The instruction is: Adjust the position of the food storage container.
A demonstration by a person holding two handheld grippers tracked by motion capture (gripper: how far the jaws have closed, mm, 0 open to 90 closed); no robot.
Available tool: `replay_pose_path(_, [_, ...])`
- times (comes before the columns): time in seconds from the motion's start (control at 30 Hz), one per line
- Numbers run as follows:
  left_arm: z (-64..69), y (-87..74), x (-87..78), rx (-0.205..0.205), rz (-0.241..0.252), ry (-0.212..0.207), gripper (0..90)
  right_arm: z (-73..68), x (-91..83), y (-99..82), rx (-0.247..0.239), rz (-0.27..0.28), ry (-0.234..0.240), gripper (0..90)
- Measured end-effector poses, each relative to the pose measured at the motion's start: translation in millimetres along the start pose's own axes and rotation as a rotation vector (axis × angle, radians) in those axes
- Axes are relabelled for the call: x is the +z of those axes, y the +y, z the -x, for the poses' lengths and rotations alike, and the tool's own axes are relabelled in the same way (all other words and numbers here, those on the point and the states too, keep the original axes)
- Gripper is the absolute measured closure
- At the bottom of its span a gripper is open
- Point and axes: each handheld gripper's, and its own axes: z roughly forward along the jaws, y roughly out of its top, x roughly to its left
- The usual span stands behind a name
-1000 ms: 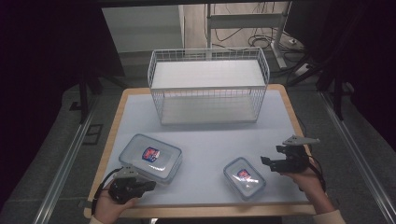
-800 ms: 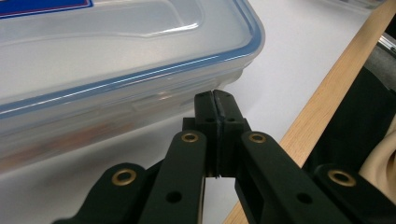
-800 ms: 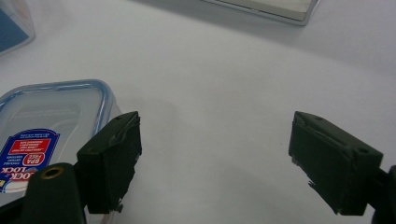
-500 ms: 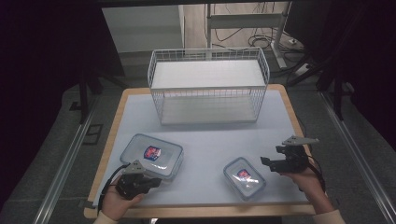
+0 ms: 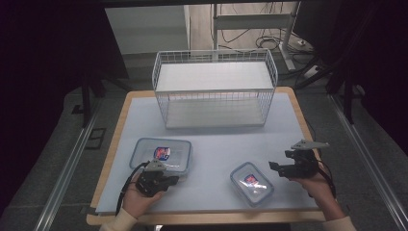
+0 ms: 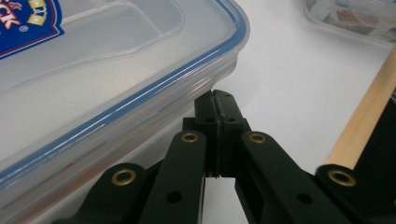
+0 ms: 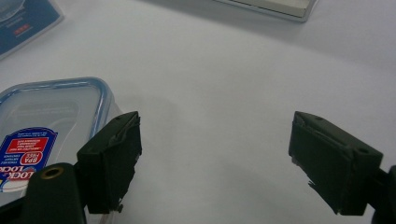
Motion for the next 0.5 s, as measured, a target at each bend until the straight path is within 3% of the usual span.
replay_pose_path(0.5, [-1.2, 23.5, 22.6, -0.030, 0.009, 0.014, 90.0, -0.7, 1.7, -0.6, -0.006, -0.006, 0.001, 17.0])
